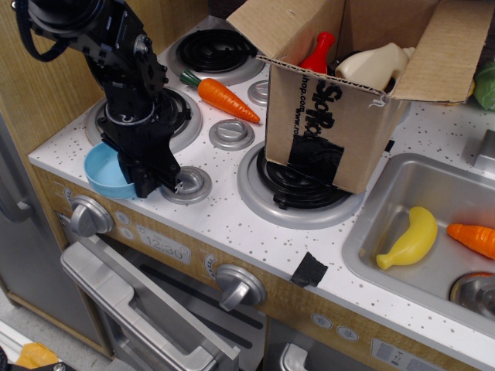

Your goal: Pick up bowl and put in small4fbox

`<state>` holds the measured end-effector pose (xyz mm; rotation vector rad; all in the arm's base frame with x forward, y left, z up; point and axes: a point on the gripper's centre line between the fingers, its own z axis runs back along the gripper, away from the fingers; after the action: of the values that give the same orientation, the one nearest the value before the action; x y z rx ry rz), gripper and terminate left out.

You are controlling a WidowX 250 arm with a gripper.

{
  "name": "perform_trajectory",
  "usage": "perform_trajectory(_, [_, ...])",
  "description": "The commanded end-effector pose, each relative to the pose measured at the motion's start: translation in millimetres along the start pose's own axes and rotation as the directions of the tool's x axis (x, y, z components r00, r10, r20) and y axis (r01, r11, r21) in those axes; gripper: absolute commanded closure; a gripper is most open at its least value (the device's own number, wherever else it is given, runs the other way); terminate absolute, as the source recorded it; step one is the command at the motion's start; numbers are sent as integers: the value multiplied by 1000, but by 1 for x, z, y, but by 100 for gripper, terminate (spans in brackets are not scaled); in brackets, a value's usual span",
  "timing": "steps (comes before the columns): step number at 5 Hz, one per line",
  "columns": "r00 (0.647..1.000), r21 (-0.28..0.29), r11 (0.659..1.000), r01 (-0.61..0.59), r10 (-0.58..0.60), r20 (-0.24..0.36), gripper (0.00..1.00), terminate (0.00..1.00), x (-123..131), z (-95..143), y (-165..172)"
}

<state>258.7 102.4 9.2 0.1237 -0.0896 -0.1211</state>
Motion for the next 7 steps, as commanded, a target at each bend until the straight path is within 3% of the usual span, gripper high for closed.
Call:
perform_trajectory(1, [993,81,992,-100,105,-50,100,0,10,109,-24])
perform_trajectory(2, [988,90,988,-129,136,-77,100,0,16,150,-31])
perform_trajectory(4, [998,121,991,-58,61,-21,100,0,56,212,-52])
perform_trajectory(5, [996,127,992,-6,-5,83,100,0,79,218,-67])
perform_trajectory(6, [991,124,991,57,-71,114,100,0,104,219,-83])
perform_trajectory(7, [985,120,984,133,-145,98,100,0,127,212,-95])
